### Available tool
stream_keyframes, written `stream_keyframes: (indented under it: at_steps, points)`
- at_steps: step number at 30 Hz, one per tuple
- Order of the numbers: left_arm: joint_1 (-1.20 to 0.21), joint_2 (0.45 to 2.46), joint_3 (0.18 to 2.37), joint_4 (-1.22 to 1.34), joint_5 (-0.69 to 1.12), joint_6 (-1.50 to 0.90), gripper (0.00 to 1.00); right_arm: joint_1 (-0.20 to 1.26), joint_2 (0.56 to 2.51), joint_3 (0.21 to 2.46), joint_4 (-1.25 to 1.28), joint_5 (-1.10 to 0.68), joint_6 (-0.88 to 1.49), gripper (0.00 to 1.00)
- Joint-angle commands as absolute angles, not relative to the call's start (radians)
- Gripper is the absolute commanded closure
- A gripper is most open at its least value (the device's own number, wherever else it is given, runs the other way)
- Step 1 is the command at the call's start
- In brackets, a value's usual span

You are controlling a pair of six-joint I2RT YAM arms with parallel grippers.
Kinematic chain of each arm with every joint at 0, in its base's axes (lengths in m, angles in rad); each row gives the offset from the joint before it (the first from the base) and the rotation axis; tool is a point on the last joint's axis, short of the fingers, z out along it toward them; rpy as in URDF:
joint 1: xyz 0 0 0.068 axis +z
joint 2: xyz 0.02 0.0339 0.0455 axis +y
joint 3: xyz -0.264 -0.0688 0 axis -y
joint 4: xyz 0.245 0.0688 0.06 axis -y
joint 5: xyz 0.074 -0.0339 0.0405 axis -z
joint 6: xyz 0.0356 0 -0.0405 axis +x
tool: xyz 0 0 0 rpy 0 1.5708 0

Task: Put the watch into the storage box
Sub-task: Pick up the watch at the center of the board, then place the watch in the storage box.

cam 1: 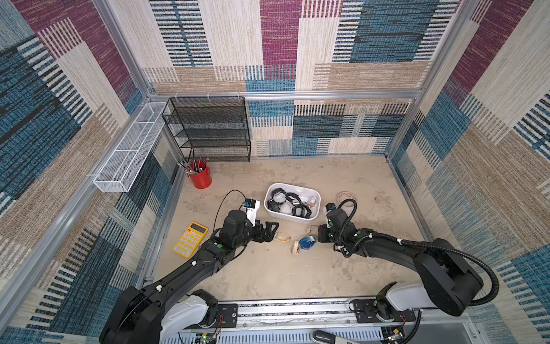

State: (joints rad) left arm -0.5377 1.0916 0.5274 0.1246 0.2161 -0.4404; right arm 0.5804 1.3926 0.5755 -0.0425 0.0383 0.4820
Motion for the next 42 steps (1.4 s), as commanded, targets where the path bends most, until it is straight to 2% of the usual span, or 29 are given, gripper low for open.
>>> stream_keyframes:
  at_steps: [1,12,19,42]
  points:
    - [-0.537,1.095,0.52,0.152,0.227,-0.437,0.04,0.58,1.357,0.577,-0.073,0.094,0.465,1.0]
    - [-0.537,1.131,0.543,0.177,0.273,-0.436,0.04,0.58,1.137,0.576,-0.222,0.183,0.444,1.0]
    - [-0.537,1.138,0.55,0.212,0.312,-0.44,0.04,0.58,1.117,0.678,-0.241,0.159,0.375,1.0]
    - [-0.537,1.105,0.573,0.155,0.302,-0.419,0.04,0.534,1.718,1.12,-0.132,0.025,0.221,1.0]
